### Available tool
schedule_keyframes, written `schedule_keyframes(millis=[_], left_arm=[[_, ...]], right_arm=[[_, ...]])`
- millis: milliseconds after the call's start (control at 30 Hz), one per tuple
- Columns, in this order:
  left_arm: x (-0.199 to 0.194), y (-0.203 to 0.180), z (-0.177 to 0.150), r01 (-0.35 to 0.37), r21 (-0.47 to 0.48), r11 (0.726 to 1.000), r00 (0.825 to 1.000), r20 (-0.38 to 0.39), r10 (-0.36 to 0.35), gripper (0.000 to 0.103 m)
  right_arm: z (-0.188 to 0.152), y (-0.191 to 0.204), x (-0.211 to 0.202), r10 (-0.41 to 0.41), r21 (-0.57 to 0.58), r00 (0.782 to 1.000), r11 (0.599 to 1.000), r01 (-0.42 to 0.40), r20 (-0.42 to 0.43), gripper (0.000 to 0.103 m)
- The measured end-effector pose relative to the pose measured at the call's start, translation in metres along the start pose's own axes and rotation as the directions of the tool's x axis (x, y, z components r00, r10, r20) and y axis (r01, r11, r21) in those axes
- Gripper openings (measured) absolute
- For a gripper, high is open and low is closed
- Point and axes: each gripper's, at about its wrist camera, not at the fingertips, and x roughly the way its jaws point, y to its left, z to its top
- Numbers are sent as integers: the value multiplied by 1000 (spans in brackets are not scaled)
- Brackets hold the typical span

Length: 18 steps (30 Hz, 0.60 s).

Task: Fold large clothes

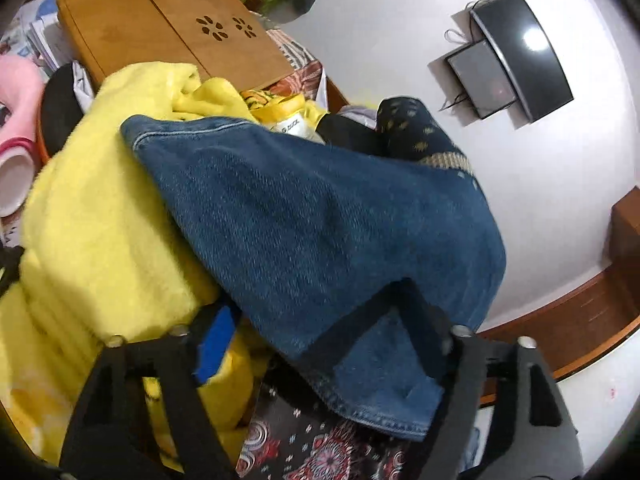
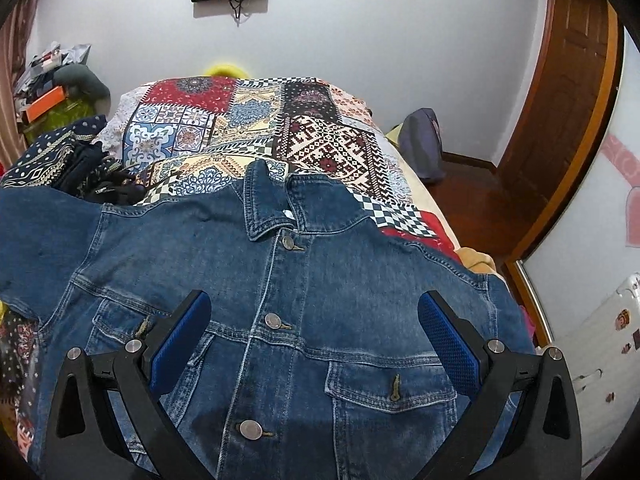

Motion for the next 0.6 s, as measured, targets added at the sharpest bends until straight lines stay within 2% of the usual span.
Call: schedule_keyframes(millis=[67,100,133,200,267,400,533,600], left_arm=[[-2,-2,1,-10,8,1000,1000,15,10,45],[-5,-6,1,-37,25,999,999,28,37,40],[-8,-9,2,-63,43,997,997,39,61,30],[-18,-27,3,-131,103,986,989,79,123,23],[-24,-40,8,-176,159,971,980,119,158,10],[-43,-81,10,-216,264,940,970,169,176,7],[-60,-142,5,-263,394,880,955,236,180,6],[-68,-176,-1,-267,458,848,951,265,156,5]], right_arm=[[2,0,-1,-4,-4,1000,1000,4,3,103],[2,1,-2,-8,-9,1000,1000,8,4,103],[3,1,-3,-10,-12,1000,1000,10,5,103],[3,2,-8,-12,-23,1000,1000,12,13,103],[4,3,-13,-14,-34,1000,999,15,24,103],[6,-2,-24,5,-37,999,999,-4,40,103],[11,-8,-31,44,-37,998,998,-42,42,103],[11,-10,-34,53,-37,997,998,-52,47,103]])
